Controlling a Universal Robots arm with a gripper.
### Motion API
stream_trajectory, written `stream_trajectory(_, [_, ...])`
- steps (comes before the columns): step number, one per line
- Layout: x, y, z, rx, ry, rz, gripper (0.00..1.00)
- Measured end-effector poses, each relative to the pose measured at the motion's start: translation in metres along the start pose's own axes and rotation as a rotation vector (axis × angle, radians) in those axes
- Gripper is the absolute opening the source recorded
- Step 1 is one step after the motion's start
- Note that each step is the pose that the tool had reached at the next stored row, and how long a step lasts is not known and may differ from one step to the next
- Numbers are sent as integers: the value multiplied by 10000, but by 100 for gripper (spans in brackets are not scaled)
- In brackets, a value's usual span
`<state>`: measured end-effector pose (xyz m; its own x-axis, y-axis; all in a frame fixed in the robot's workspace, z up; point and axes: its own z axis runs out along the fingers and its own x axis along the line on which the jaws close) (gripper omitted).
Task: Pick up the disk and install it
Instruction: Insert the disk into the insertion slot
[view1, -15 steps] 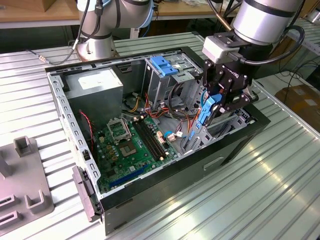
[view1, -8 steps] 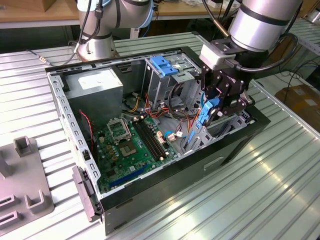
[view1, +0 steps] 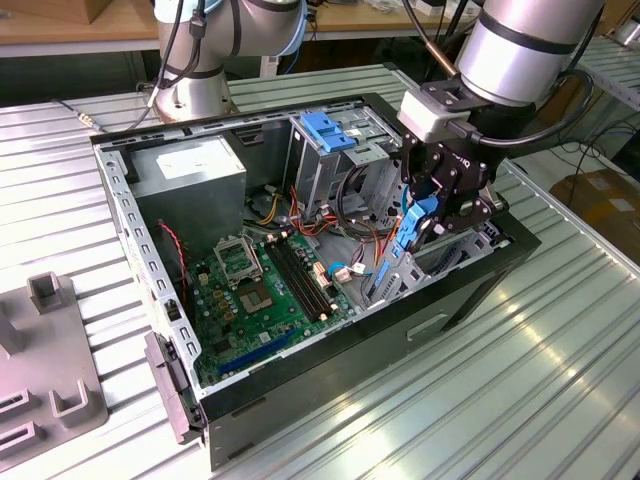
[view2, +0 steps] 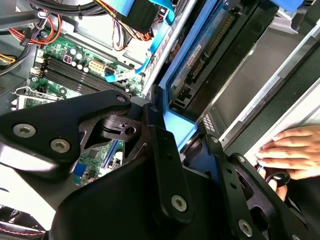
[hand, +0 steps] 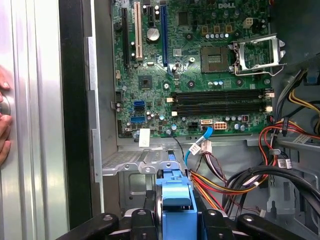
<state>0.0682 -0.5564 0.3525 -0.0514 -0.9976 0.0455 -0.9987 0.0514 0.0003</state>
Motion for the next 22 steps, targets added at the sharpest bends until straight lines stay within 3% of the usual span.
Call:
stream_trajectory(3, [0, 0, 2, 0, -4, 1, 38])
stream_trajectory(4, [0, 0, 2, 0, -3, 0, 44])
stream_trajectory(9, [0, 0, 2, 0, 0, 0, 44])
stream_trajectory(10, [0, 0, 2, 0, 0, 0, 43])
stream_trajectory(12, [0, 0, 2, 0, 0, 0, 30])
stream_trajectory(13, [0, 0, 3, 0, 0, 0, 30])
stream_trajectory(16, [0, 0, 4, 0, -1, 1, 10])
stream_trajectory(22, [0, 0, 7, 0, -1, 0, 10])
